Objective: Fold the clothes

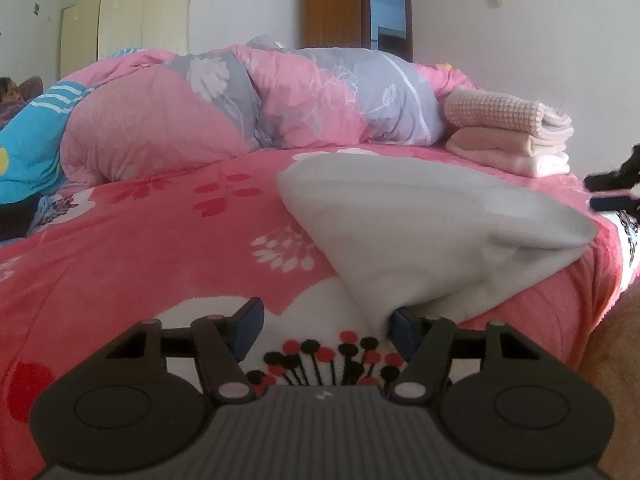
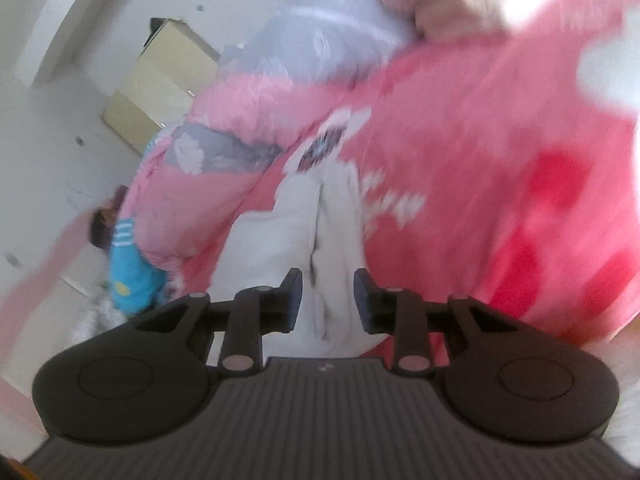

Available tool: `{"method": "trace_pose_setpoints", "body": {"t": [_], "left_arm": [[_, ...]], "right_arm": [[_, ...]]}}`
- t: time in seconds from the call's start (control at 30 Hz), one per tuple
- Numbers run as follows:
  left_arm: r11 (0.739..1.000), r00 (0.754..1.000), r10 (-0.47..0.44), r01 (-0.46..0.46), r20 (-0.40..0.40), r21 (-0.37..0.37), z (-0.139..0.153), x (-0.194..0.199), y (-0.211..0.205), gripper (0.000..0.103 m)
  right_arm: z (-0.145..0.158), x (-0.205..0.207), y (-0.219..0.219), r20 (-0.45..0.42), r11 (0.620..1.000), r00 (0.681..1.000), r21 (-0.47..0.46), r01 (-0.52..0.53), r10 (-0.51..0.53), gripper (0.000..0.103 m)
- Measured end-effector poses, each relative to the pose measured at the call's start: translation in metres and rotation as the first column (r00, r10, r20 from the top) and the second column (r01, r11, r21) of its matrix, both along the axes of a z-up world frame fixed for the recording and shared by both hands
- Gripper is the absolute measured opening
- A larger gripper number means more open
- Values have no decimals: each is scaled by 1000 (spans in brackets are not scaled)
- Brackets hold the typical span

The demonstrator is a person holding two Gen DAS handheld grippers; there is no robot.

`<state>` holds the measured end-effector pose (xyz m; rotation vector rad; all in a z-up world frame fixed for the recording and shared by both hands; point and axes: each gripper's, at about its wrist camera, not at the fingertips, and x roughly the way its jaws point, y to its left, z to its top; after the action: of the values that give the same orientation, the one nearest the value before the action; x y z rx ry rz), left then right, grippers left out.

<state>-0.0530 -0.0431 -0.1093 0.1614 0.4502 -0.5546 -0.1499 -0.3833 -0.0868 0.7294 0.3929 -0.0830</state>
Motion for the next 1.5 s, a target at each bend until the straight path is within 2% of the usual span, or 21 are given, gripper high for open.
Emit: {"method": "trace_pose_setpoints", "body": {"t": [0.13, 0.23, 0.37, 0.4, 0.5, 0.57, 0.67, 0.7, 0.77, 0.83, 0.9, 0.93, 0.97, 1.03, 1.17, 1.3, 1.5], "left_arm": [[1000, 1000, -3, 2, -8, -19, -1, 2, 3, 66], [1000, 1000, -4, 3, -9, -27, -1, 2, 4, 66], [1000, 1000, -6, 6, -4, -31, -2, 2, 4, 66], [999, 1000, -8, 8, 0, -31, -2, 1, 4, 66], [999, 1000, -15, 15, 8, -32, 0, -1, 4, 61], [999, 1000, -29, 29, 8, -34, 0, -2, 4, 54], [998, 999, -46, 46, 13, -37, 0, -4, 3, 48], [998, 999, -51, 52, 15, -38, 0, -4, 3, 46], [997, 998, -63, 64, 24, -36, -1, -6, 3, 40], [997, 996, -74, 75, 41, -24, -1, -8, 1, 38], [996, 995, -84, 85, 55, -14, -2, -10, -1, 34], [995, 994, -93, 94, 53, -14, -2, -10, -1, 27], [994, 993, -104, 105, 48, -15, -3, -10, -2, 22], [993, 993, -114, 115, 35, -12, -5, -9, -2, 21], [992, 992, -127, 127, 13, -22, -7, -6, 0, 23], [986, 987, -161, 161, 5, -43, -5, -7, 12, 30], [967, 979, -195, 181, -62, -179, 9, -2, 36, 32]], "right_arm": [[26, -12, 17, 11, 975, 1000, -222, -8, 10, 30], [37, -11, 31, -2, 944, 1000, -329, -24, 25, 30], [42, -4, 58, -39, 884, 994, -455, -109, 103, 30], [42, 0, 69, -53, 856, 989, -495, -149, 142, 30], [42, 13, 107, -112, 728, 950, -618, -297, 293, 30], [39, 21, 131, -168, 613, 911, -691, -382, 377, 30], [31, 33, 159, -261, 441, 864, -774, -454, 431, 28], [29, 36, 165, -286, 395, 854, -792, -466, 435, 28], [26, 41, 173, -328, 322, 838, -812, -486, 437, 28], [24, 47, 177, -362, 276, 821, -816, -508, 442, 27], [22, 49, 182, -390, 236, 809, -819, -523, 440, 22], [21, 47, 184, -400, 215, 806, -824, -525, 437, 15], [21, 46, 185, -397, 205, 809, -831, -517, 433, 3], [21, 44, 184, -376, 206, 823, -845, -493, 426, 2], [22, 40, 177, -355, 232, 827, -843, -485, 436, 2], [5, 39, 178, -393, 186, 814, -843, -505, 427, 2], [4, 34, 175, -370, 185, 817, -854, -487, 443, 2]]}}
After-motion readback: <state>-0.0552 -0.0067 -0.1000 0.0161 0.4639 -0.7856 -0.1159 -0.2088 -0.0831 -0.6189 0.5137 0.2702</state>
